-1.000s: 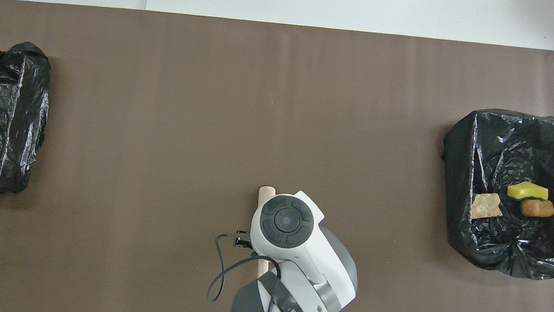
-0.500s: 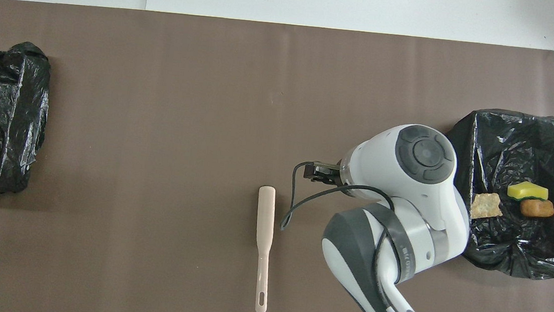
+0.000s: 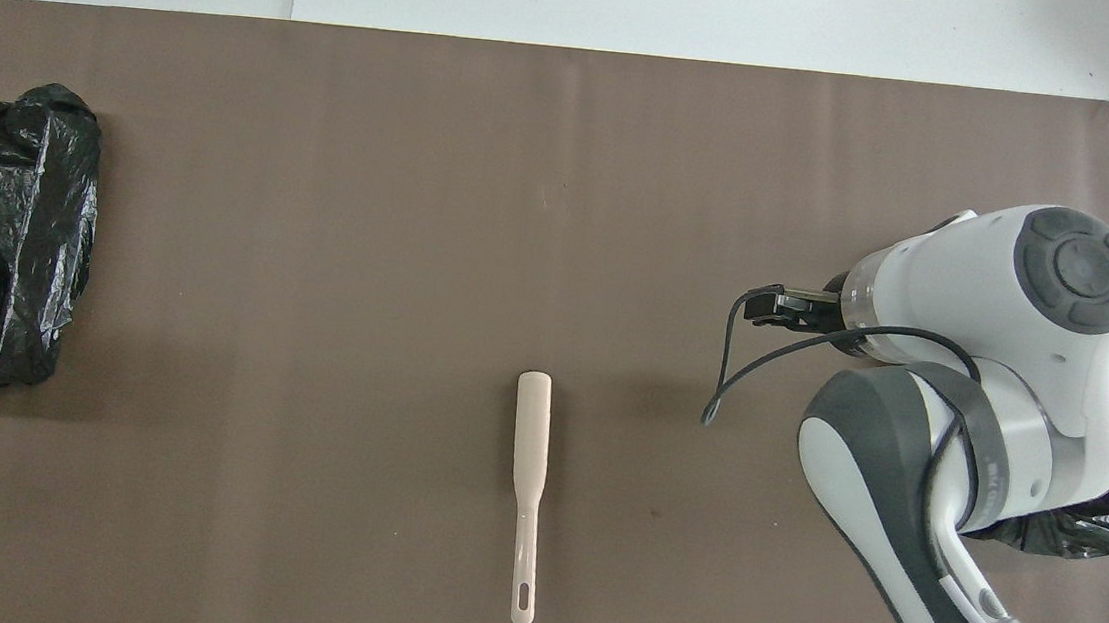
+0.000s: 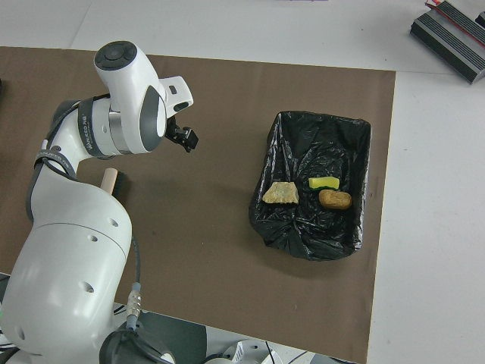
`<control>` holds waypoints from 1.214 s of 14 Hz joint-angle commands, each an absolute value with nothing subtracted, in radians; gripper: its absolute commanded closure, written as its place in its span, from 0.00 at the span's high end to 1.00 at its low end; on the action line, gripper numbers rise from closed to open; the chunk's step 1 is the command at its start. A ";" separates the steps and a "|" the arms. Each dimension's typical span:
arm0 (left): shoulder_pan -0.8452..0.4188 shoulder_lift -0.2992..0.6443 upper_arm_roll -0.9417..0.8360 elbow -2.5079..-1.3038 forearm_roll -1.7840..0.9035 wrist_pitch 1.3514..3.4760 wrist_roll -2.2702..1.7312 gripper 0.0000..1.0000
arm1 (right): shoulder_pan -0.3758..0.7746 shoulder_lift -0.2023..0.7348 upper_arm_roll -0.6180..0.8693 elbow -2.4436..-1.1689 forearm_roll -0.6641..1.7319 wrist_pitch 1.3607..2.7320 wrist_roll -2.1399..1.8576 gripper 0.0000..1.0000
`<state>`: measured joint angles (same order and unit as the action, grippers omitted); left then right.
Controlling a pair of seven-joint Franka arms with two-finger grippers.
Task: Sweep and dump trash in bin
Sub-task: 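Lay the brush on the table and retract the right gripper, then bring the empty dustpan back over the table with the left gripper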
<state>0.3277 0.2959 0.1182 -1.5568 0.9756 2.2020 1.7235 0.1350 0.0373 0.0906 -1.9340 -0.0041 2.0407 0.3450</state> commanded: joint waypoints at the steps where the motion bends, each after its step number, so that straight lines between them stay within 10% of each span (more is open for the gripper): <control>1: 0.308 0.261 0.129 -1.540 0.994 2.172 1.700 0.00 | 0.123 -0.018 0.098 -1.907 -0.057 1.965 0.339 1.00; 8: 0.183 0.201 0.117 -1.506 0.744 2.046 1.691 0.00 | 0.042 -0.023 0.098 -1.626 -0.049 1.613 0.324 1.00; 17: -0.115 0.205 0.109 -1.583 0.459 1.804 1.269 0.00 | -0.132 -0.064 0.051 -1.609 -0.035 1.509 0.135 1.00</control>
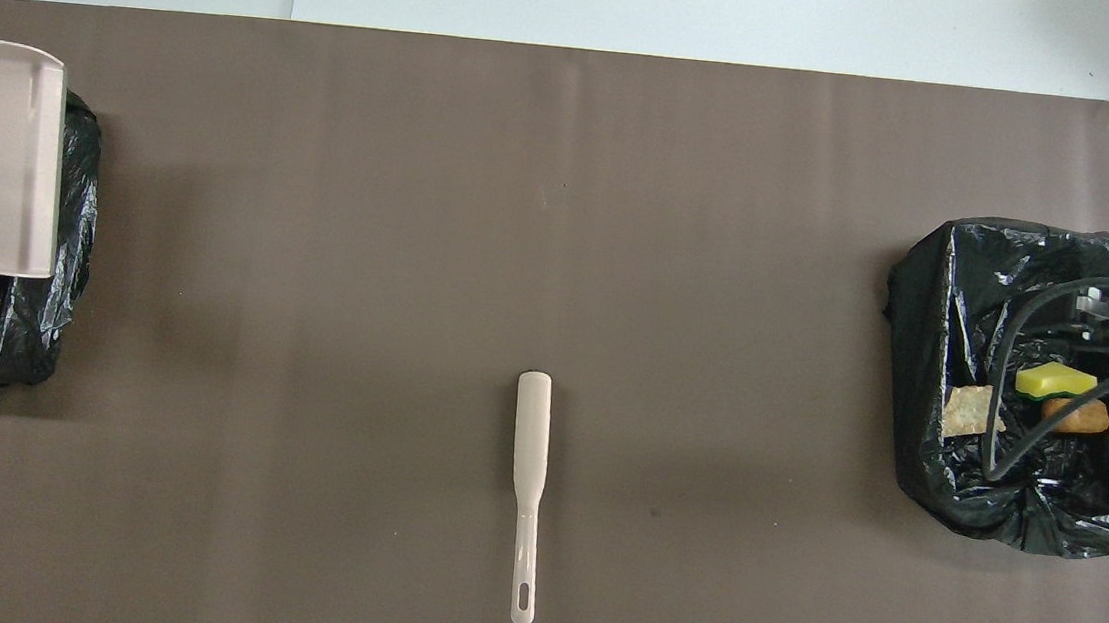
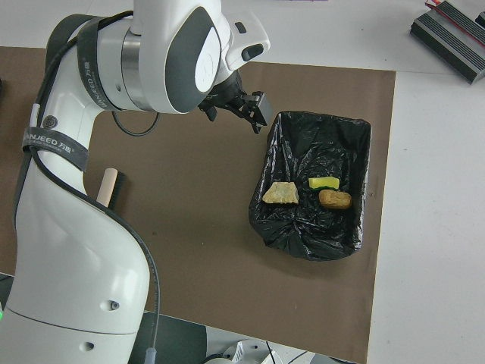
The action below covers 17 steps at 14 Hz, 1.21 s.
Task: Sweep and dump trash in bin
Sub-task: 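Bring the empty dustpan back over the table with the left gripper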
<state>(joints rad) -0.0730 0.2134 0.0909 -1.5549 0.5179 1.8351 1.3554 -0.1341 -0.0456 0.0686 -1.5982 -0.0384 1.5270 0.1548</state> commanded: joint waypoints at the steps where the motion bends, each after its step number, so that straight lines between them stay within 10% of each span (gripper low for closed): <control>1: -0.151 0.212 0.109 -1.588 0.443 1.786 1.168 0.00 | -0.129 -0.064 0.029 -1.608 -0.035 1.508 0.111 1.00; 11: -0.506 0.328 0.110 -1.577 0.135 1.727 0.239 0.00 | 0.078 -0.063 -0.244 -1.598 -0.015 1.489 -0.074 1.00; 17: -0.641 0.578 0.110 -1.286 -0.018 1.694 -0.280 0.00 | 0.026 -0.066 -0.150 -1.606 -0.017 1.486 -0.064 1.00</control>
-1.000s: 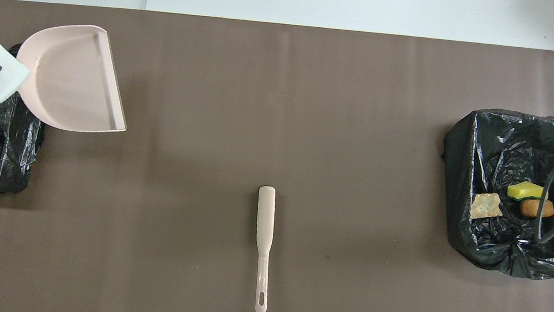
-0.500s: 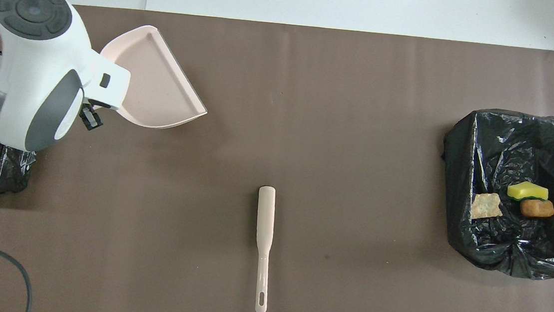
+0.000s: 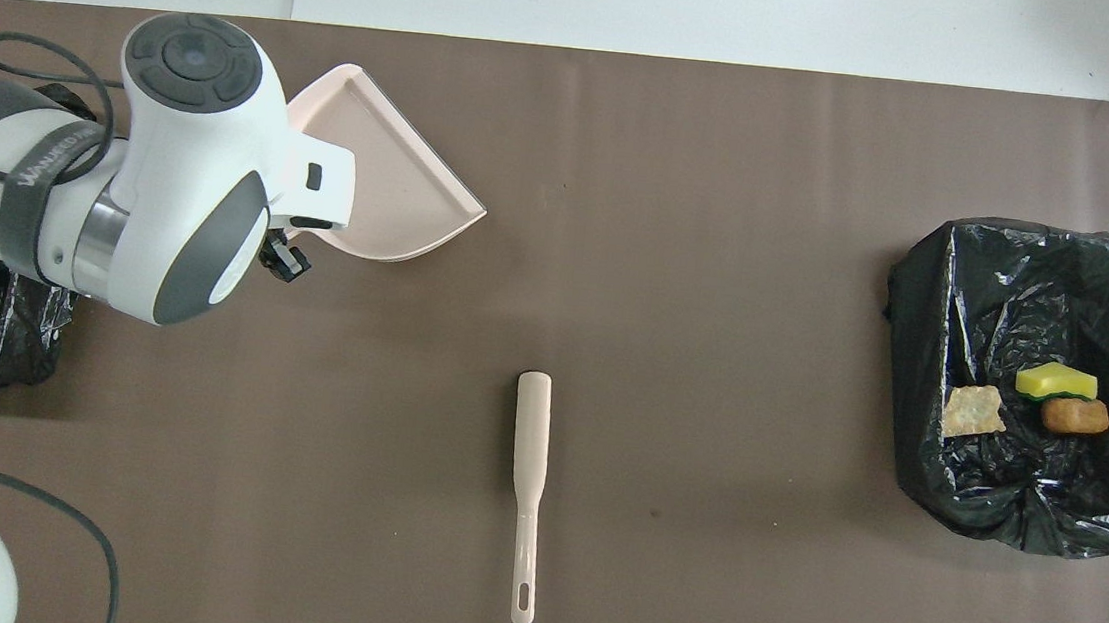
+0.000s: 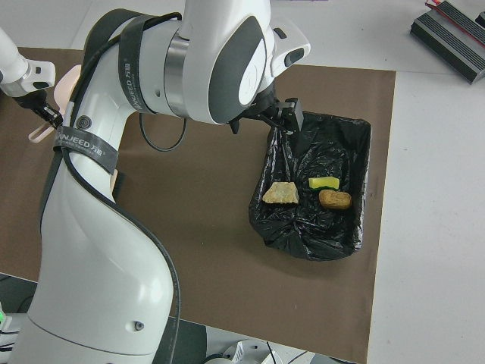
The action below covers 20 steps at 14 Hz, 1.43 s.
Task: Sweep and dump trash in bin
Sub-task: 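Bring the empty dustpan back over the table with the left gripper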
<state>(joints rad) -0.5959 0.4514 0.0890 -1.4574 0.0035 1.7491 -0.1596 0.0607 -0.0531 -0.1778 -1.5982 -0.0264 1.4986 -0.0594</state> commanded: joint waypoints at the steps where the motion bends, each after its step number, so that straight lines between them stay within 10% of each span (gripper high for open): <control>1: -0.661 0.663 0.112 -1.194 -0.023 1.672 -0.379 0.00 | 0.026 -0.075 -0.149 -1.617 -0.017 1.485 -0.060 1.00; 18: -0.680 0.739 0.063 -1.147 -0.161 1.825 -0.592 0.01 | 0.038 -0.084 -0.130 -1.632 -0.031 1.516 -0.094 1.00; 20: -0.676 0.739 0.063 -1.147 -0.163 1.827 -0.586 0.47 | 0.034 -0.086 -0.130 -1.634 -0.031 1.513 -0.091 1.00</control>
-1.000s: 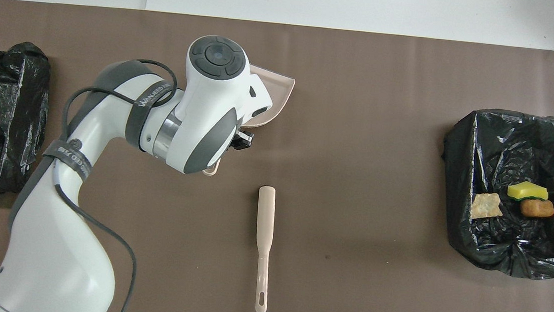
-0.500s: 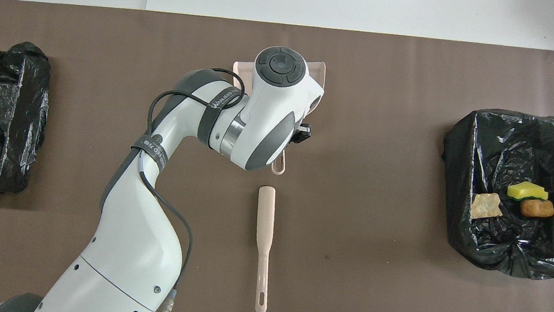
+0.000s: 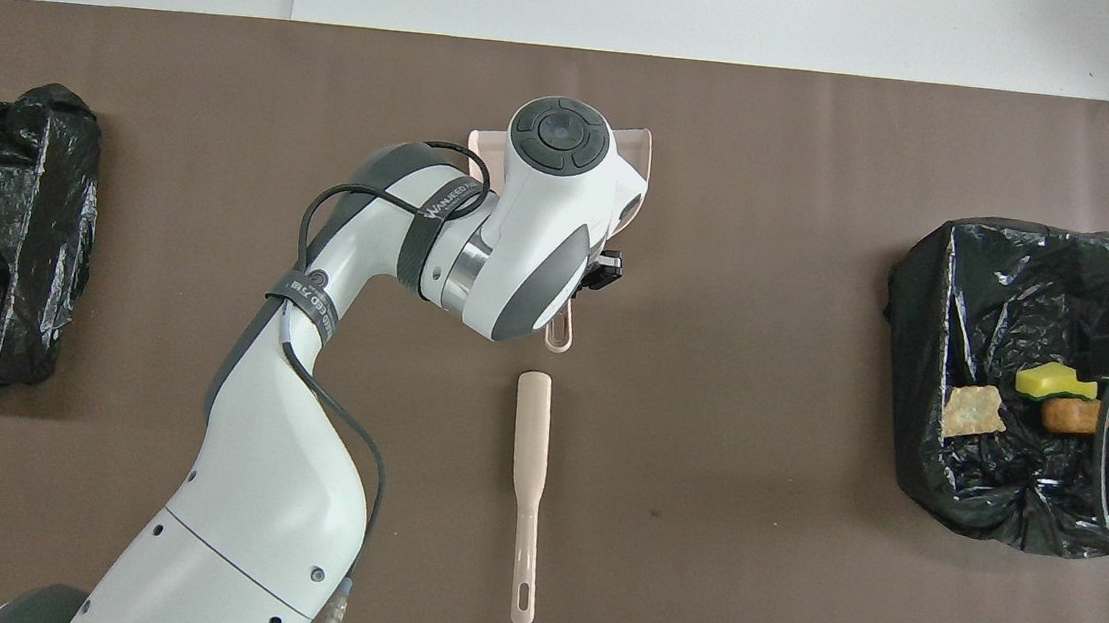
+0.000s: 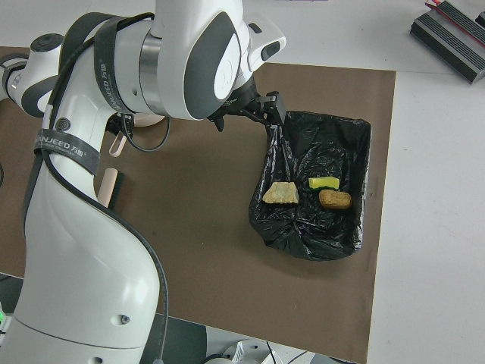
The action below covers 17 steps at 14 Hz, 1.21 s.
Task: Sweep and dump trash in bin
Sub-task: 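Set the dustpan down beside the brush and release with the left gripper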
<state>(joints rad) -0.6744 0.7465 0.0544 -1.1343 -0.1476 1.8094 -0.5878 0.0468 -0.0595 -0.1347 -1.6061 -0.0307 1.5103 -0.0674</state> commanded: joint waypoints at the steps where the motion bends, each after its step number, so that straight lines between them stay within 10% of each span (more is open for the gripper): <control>1: -0.680 0.739 0.066 -1.149 -0.157 1.835 -0.580 0.76 | 0.035 -0.086 -0.130 -1.634 -0.031 1.516 -0.089 1.00; 4: -0.686 0.723 0.072 -1.152 -0.143 1.841 -0.543 1.00 | 0.041 -0.086 -0.130 -1.634 -0.031 1.523 -0.086 1.00; 12: -0.569 0.096 0.124 -1.739 -0.034 1.829 -0.434 1.00 | 0.045 -0.086 -0.130 -1.634 -0.029 1.516 -0.089 1.00; 17: -0.376 -0.104 0.127 -1.804 -0.032 1.651 -0.212 1.00 | 0.044 -0.086 -0.130 -1.634 -0.029 1.516 -0.089 1.00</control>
